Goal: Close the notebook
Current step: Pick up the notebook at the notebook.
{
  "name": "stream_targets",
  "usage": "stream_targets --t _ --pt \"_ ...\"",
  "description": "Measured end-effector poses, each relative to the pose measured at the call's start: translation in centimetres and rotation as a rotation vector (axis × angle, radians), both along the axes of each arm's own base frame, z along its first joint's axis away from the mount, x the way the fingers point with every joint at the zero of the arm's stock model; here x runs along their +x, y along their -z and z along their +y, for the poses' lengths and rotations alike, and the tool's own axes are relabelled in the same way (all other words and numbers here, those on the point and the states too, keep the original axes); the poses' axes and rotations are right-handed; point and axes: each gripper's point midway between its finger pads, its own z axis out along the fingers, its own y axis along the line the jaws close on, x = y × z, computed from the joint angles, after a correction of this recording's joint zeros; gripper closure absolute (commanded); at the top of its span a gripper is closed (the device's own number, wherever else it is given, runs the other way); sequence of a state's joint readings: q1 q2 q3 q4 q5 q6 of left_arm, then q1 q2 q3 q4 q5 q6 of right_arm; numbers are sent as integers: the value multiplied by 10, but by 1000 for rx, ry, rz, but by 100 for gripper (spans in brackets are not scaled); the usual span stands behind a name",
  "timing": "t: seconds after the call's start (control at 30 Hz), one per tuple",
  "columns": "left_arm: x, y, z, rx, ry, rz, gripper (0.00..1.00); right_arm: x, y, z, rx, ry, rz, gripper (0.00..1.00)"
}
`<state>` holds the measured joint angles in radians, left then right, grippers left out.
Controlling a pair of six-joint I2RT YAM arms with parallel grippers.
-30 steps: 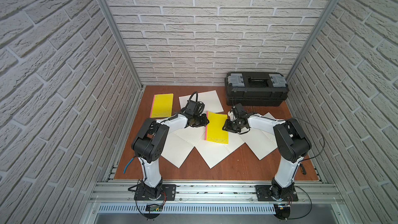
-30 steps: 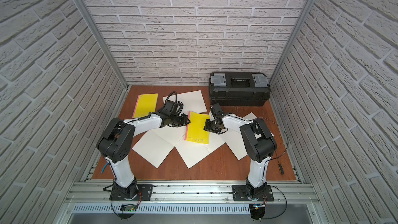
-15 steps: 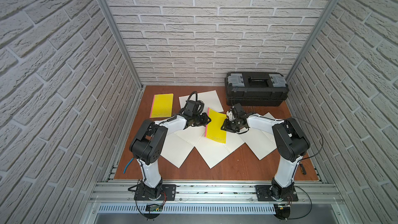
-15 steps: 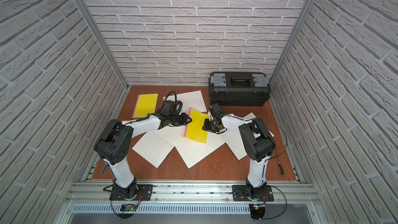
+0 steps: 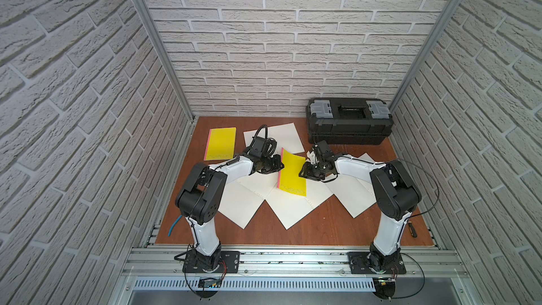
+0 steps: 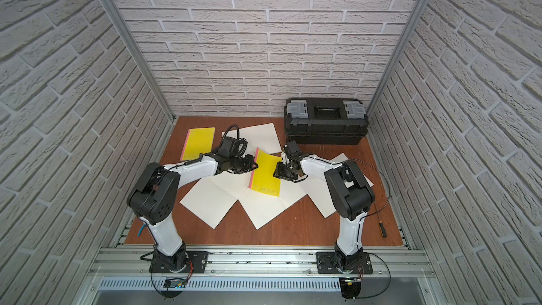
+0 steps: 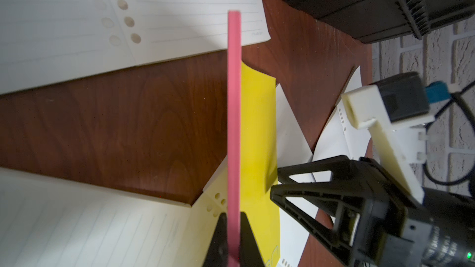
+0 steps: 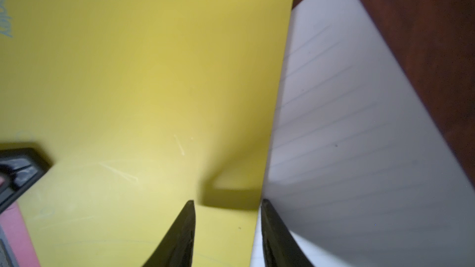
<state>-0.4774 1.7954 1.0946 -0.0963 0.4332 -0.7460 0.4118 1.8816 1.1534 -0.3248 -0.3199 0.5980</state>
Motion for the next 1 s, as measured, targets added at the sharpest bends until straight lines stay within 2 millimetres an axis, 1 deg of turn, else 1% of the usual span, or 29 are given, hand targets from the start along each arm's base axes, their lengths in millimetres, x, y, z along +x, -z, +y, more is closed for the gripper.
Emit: stream_targets --t 0.13,0.23,0.4,0.57,0.8,1.0 --pt "1 -8 12 -1 -21 10 100 1 -4 2 -2 -6 -1 54" --pt "6 -20 26 -7 -46 6 100 4 -15 3 4 -9 -21 53" --pt "13 -38 54 -5 -101 -9 100 10 -35 5 21 -11 -68 53" --pt "16 -44 77 0 -142 -1 100 10 -36 5 22 -11 -69 53" --pt "20 -56 104 -13 -196 -9 100 11 -38 6 24 -12 -68 52" --pt "26 -60 128 -13 -245 -16 100 22 -53 11 38 -15 -102 52"
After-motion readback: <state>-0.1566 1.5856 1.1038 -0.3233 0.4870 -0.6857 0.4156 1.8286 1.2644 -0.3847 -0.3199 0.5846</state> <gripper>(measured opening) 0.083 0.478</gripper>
